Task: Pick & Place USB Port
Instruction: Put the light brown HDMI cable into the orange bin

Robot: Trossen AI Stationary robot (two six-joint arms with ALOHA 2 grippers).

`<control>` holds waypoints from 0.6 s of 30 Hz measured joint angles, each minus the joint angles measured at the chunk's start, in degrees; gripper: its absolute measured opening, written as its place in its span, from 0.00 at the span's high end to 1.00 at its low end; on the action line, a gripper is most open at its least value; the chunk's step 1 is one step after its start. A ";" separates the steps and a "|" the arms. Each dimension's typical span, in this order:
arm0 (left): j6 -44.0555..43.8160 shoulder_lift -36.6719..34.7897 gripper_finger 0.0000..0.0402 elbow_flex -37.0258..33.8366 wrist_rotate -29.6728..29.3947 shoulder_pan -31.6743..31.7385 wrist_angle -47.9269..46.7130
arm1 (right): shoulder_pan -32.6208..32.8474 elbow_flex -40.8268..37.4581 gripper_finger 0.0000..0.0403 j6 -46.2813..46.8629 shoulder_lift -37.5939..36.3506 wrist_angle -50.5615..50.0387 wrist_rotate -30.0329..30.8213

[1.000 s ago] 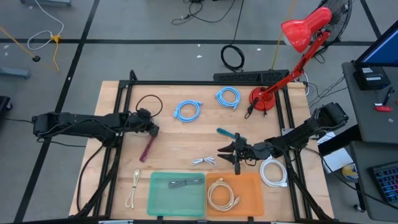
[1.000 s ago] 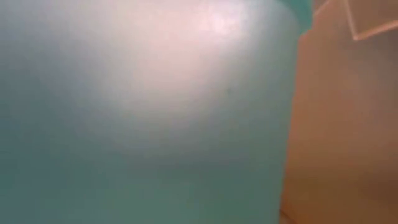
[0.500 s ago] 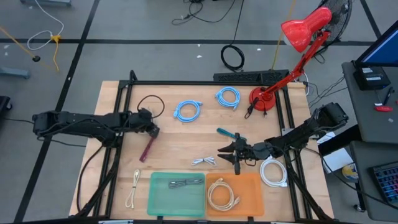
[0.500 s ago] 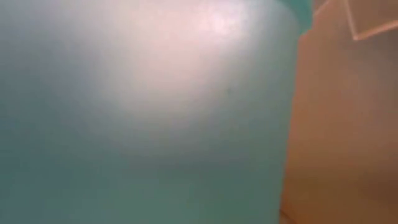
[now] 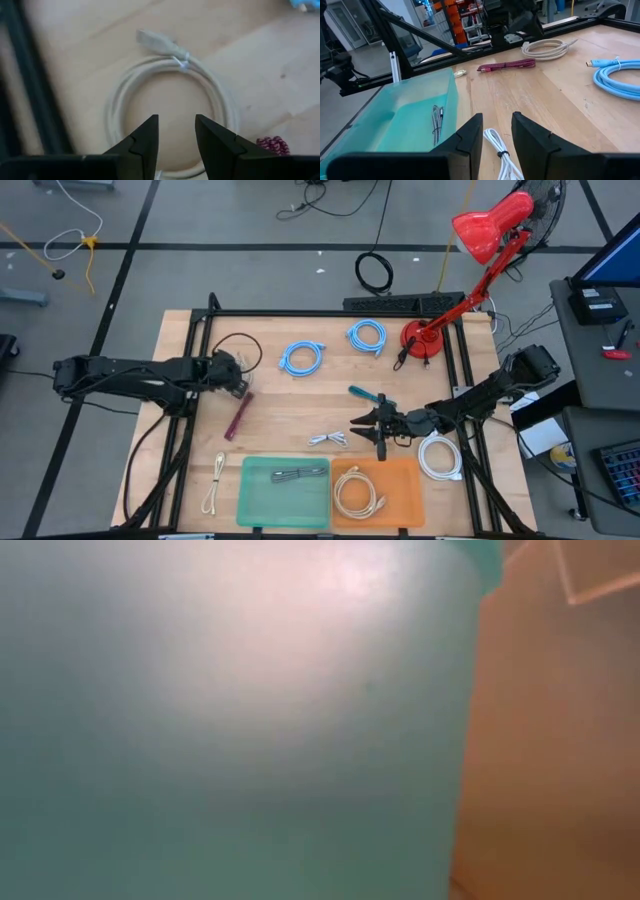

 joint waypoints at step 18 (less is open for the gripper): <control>-2.71 1.76 0.68 0.59 -4.13 6.47 -5.41 | 0.74 0.02 0.77 0.25 -0.02 0.48 0.02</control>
